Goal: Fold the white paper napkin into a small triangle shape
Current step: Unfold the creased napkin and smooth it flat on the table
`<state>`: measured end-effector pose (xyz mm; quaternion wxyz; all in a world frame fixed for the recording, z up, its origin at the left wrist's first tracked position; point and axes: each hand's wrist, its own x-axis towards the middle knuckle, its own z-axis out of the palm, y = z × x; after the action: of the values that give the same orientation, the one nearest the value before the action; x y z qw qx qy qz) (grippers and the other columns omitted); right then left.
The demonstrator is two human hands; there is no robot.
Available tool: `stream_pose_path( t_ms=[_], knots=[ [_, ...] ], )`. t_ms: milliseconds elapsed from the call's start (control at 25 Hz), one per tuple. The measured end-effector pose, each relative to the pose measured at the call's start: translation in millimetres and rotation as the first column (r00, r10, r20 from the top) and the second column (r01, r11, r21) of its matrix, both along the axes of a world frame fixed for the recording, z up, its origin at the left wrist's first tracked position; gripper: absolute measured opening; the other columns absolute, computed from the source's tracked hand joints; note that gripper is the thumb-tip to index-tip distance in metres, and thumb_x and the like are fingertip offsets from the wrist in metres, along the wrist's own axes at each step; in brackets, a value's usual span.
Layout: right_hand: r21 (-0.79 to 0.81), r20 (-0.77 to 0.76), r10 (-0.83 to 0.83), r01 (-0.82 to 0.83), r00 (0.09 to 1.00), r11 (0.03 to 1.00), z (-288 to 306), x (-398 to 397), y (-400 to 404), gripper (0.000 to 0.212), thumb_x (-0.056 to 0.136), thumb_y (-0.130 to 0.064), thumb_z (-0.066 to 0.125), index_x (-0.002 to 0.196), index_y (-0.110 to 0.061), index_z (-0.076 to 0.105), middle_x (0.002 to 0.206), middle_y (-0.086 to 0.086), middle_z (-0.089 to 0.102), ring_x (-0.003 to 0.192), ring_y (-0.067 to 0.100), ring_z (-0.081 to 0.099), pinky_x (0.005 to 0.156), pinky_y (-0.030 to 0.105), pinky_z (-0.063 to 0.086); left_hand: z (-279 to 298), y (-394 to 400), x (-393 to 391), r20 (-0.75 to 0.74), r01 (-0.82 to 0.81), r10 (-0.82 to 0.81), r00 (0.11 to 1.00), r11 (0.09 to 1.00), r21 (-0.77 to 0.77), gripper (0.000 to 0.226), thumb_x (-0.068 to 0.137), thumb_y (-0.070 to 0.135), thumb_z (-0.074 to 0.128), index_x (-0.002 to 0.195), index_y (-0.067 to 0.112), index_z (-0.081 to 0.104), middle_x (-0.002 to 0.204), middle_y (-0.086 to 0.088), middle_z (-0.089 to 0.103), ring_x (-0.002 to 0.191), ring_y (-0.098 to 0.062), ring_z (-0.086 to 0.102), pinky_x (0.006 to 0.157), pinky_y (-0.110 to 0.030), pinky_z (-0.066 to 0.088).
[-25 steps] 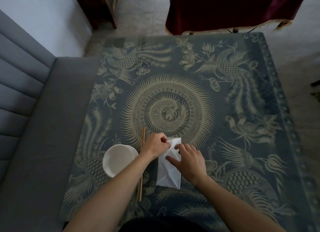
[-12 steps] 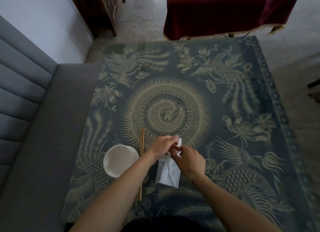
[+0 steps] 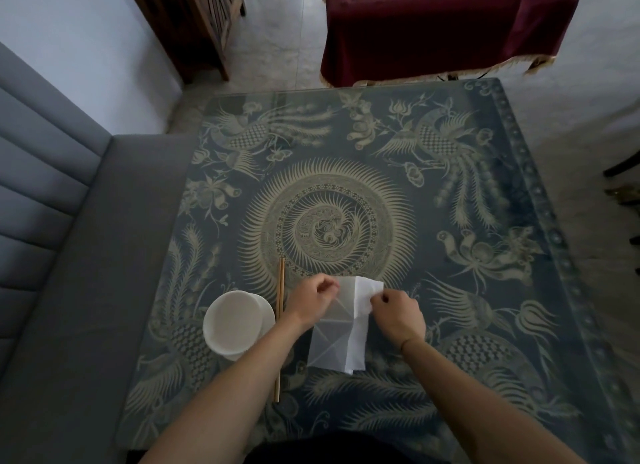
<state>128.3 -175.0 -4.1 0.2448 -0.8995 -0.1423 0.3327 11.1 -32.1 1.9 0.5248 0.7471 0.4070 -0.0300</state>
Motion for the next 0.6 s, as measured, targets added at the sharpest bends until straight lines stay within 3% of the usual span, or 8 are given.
stream_pose_path(
  t_ms=[80,200,280,400,600],
  knots=[
    [-0.001,0.003,-0.006,0.006,1.000,1.000,-2.0,7.9,-6.2,0.030,0.085,-0.026,0.050,0.059,-0.012,0.056,0.062,0.005,0.062,0.063,0.026,0.060,0.059,0.035,0.048,-7.5,-1.8,-13.0,-0.184,0.342,-0.296,0.937,0.879,0.333,0.029,0.093,0.027,0.066,0.120,0.020,0.065,0.125,0.003,0.063,0.111,-0.015,0.058,0.095,-0.032,0.046],
    [-0.037,0.043,-0.006,0.008,0.999,0.999,-5.3,22.5,-15.9,0.028,0.085,-0.025,0.053,0.060,-0.013,0.057,0.060,0.002,0.060,0.058,0.020,0.057,0.050,0.028,0.038,-18.2,-8.0,-26.3,-0.353,0.616,-0.506,0.787,0.667,0.419,0.068,0.087,0.047,0.068,0.145,0.024,0.042,0.155,0.003,0.034,0.143,-0.020,0.027,0.115,-0.041,0.022],
    [-0.065,0.070,0.010,-0.005,0.998,0.998,-7.0,31.0,-22.8,0.029,0.087,-0.025,0.054,0.060,-0.014,0.056,0.061,0.001,0.058,0.056,0.017,0.054,0.048,0.027,0.033,-25.6,-10.8,-31.3,-0.428,0.679,-0.529,0.733,0.609,0.410,0.089,0.084,0.057,0.066,0.154,0.026,0.021,0.164,0.003,0.012,0.150,-0.019,0.008,0.119,-0.045,0.009],
    [-0.077,0.098,0.056,-0.049,0.994,0.996,-11.7,36.7,-32.8,0.027,0.089,-0.023,0.055,0.063,-0.014,0.056,0.064,0.002,0.059,0.060,0.018,0.055,0.051,0.030,0.038,-32.6,-13.0,-36.1,-0.521,0.743,-0.536,0.665,0.549,0.384,0.104,0.082,0.064,0.062,0.156,0.029,-0.002,0.165,0.005,-0.012,0.150,-0.018,-0.008,0.120,-0.050,-0.001],
    [-0.083,0.228,0.115,-0.098,0.967,0.992,-14.3,40.3,-36.0,0.024,0.090,-0.023,0.056,0.068,-0.018,0.051,0.069,0.000,0.057,0.067,0.024,0.054,0.054,0.036,0.041,-35.5,-18.4,-39.0,-0.593,0.771,-0.500,0.631,0.488,0.409,0.105,0.081,0.069,0.059,0.156,0.028,-0.001,0.164,0.003,-0.014,0.149,-0.026,-0.016,0.118,-0.056,-0.008]
  ],
)
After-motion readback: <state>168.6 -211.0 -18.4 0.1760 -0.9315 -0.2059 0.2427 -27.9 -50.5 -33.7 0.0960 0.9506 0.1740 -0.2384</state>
